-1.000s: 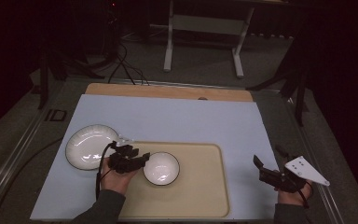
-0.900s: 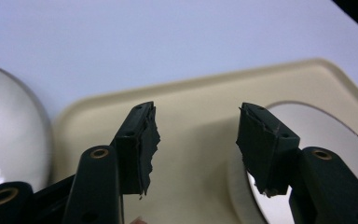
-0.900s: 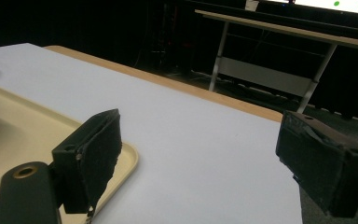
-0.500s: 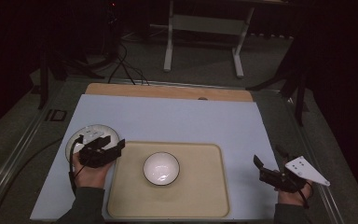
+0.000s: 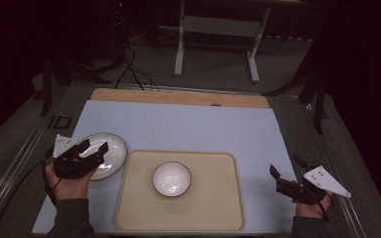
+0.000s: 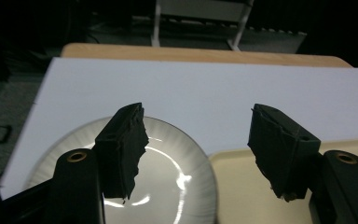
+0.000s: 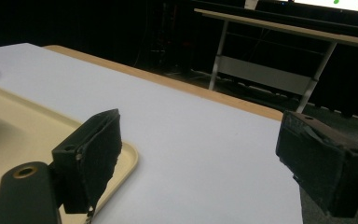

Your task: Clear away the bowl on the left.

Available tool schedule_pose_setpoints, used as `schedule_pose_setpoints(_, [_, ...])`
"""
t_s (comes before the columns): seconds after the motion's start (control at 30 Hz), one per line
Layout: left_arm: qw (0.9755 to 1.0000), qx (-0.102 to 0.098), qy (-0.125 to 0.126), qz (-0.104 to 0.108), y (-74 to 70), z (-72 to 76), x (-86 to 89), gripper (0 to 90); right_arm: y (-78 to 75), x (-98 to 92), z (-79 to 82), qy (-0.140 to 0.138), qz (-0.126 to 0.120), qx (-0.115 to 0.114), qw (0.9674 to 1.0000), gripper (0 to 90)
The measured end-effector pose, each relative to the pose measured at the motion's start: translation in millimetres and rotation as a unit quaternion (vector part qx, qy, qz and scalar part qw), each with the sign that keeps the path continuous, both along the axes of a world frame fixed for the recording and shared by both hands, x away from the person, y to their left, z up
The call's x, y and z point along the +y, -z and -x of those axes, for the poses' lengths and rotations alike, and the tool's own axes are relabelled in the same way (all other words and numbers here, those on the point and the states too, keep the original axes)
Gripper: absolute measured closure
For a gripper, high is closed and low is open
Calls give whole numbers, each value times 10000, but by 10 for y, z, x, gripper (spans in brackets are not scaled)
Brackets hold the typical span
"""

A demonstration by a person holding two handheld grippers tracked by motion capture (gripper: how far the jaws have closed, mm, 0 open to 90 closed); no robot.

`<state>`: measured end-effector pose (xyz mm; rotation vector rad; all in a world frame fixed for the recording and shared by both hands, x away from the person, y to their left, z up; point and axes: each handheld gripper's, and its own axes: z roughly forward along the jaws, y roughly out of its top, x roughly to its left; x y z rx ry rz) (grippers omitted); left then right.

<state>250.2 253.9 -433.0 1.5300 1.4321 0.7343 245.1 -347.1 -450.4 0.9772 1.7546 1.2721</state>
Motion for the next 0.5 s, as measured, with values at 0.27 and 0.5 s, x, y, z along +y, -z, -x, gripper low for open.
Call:
schedule_pose_setpoints(0.27, [9992, -315, 95, -208, 38, 73, 195, 300, 12, -5, -13, -5, -26, 67, 10000, 138])
schedule_pose_setpoints(0.5, [9979, -325, 115, -545, 114, 87, 256, 280, 32, 10, -35, -86, 9, 186, 9998, 135])
